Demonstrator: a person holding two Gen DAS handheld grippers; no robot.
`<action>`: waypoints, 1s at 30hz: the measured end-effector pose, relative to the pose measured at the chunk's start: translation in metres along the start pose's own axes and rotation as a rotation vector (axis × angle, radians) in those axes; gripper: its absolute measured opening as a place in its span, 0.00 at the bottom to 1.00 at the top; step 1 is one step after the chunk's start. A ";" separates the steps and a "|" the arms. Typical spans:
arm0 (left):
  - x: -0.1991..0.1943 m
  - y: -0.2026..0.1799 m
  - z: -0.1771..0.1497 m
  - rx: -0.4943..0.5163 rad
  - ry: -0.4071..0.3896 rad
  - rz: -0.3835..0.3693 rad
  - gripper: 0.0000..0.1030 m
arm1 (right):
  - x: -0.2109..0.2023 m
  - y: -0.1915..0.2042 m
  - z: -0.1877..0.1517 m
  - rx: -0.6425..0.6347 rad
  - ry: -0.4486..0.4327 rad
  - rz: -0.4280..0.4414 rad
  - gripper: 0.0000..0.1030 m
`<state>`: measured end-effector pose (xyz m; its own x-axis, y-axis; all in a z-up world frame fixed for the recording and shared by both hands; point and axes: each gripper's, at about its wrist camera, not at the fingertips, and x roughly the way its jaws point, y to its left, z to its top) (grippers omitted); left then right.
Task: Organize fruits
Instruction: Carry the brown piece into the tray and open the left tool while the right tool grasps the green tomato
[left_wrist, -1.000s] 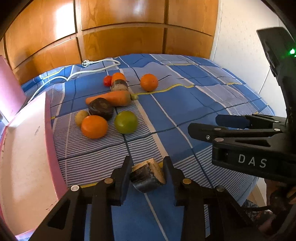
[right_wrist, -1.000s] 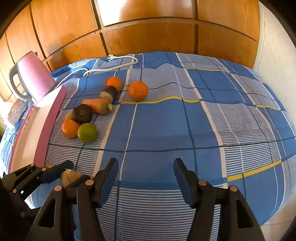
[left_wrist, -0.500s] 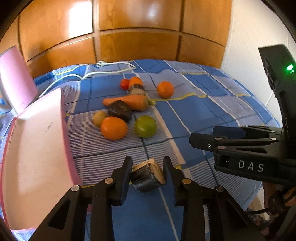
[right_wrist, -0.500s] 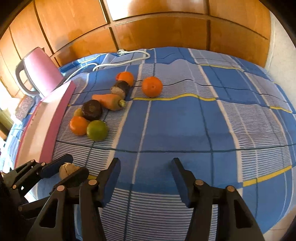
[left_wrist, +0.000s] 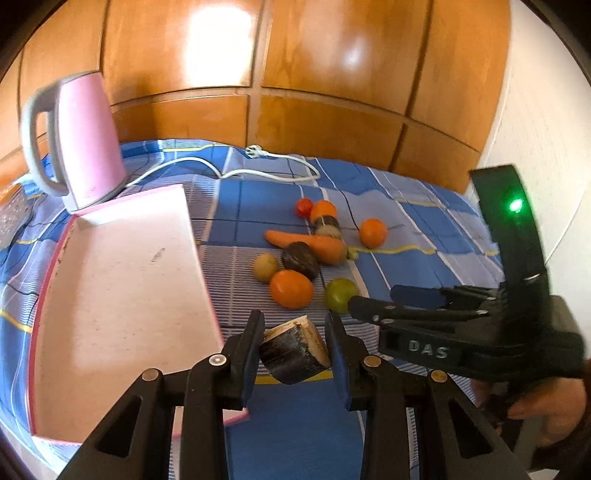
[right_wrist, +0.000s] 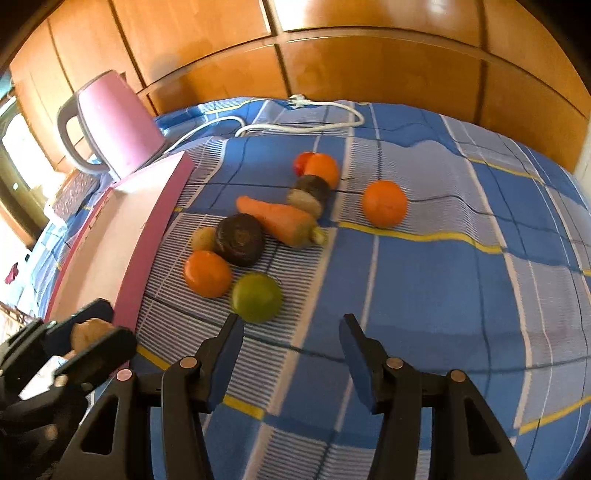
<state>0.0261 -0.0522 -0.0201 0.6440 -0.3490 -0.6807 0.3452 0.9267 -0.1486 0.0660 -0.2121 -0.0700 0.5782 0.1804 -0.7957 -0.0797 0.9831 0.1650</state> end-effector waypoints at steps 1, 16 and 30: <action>-0.001 0.002 0.001 -0.007 -0.004 0.002 0.33 | 0.002 0.002 0.002 -0.004 0.002 0.001 0.53; -0.017 0.054 0.009 -0.165 -0.039 0.134 0.28 | 0.021 0.023 0.010 -0.078 0.033 -0.029 0.33; -0.024 0.097 0.007 -0.261 -0.054 0.271 0.20 | -0.007 0.042 0.004 -0.113 -0.027 -0.016 0.33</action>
<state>0.0491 0.0452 -0.0131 0.7257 -0.0869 -0.6825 -0.0234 0.9883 -0.1507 0.0616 -0.1720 -0.0548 0.6018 0.1651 -0.7814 -0.1605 0.9834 0.0841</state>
